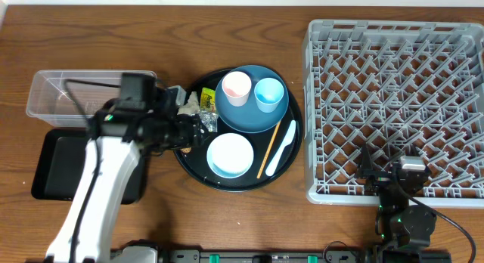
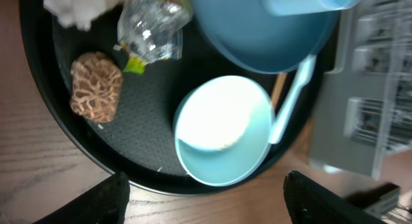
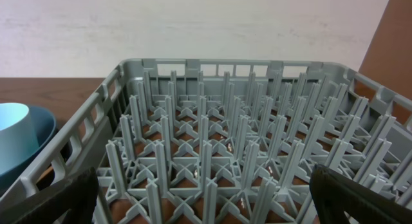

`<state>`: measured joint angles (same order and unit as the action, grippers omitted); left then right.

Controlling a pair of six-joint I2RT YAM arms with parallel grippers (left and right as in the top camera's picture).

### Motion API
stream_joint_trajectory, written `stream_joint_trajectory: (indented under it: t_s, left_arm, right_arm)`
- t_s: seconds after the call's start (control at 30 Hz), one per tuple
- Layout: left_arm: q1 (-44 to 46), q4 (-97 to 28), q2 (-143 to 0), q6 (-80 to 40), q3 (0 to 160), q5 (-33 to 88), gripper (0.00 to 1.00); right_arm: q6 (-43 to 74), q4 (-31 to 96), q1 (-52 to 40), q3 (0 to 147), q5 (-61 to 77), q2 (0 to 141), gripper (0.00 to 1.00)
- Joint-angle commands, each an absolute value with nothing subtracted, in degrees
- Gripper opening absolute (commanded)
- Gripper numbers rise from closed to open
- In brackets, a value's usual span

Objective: Sort waste into correct bins and load items into the dishwasher rack
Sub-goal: 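Reach the left gripper to the round tray and grasp the yellow wrapper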

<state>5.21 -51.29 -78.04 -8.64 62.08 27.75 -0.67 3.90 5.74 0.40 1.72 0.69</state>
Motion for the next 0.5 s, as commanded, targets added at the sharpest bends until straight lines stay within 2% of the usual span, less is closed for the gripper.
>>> stream_joint_trajectory:
  t_s: [0.0, 0.2, 0.47]
  left_arm:
    - [7.01, -49.45, -82.28, -14.31, 63.02, 21.87, 0.78]
    - [9.41, -41.39, -89.30, -15.31, 63.02, 20.97, 0.78]
    - [10.11, -36.91, -97.06, -17.30, 63.02, 12.97, 0.78]
  right_arm:
    - [-1.15, 4.12, 5.28, 0.32, 1.93, 0.36, 0.99]
    - [-1.17, 4.12, 5.28, 0.32, 1.93, 0.36, 0.99]
    - [-1.15, 4.12, 5.28, 0.32, 1.93, 0.36, 0.99]
